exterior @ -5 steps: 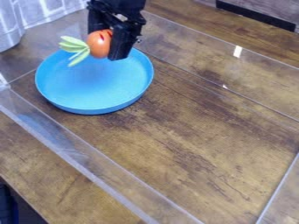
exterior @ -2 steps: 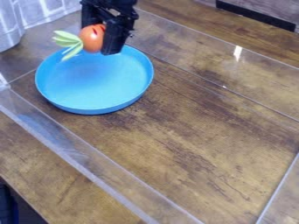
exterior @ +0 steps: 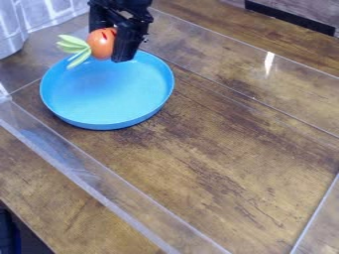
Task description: Put the carrot in the blue tray
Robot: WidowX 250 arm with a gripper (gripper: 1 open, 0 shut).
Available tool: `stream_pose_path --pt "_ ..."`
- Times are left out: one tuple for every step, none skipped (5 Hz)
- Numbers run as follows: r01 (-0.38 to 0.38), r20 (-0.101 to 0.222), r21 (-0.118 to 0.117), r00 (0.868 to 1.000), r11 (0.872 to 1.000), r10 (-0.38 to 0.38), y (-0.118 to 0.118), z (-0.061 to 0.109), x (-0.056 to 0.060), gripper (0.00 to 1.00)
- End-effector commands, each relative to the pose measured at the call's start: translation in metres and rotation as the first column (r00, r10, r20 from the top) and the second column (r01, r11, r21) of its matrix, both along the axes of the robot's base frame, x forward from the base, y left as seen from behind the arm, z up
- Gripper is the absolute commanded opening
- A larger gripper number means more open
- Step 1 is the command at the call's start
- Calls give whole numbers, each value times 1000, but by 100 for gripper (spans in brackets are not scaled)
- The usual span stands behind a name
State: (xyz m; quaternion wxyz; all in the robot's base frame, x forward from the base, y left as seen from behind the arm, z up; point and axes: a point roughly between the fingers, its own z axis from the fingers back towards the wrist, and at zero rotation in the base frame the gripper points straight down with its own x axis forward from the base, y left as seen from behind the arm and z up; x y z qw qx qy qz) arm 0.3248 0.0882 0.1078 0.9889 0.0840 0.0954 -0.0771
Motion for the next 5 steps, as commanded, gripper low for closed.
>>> stream_pose_path --pt "-21 58 17 998 1000 20 12 17 5 0" --pt "-16 55 20 998 1000 15 14 16 6 0" --pt "-12 52 23 999 1000 11 18 14 7 0" --pt "-9 49 28 999 1000 8 21 14 7 0" --pt "-6 46 33 999 999 5 24 13 7 0"
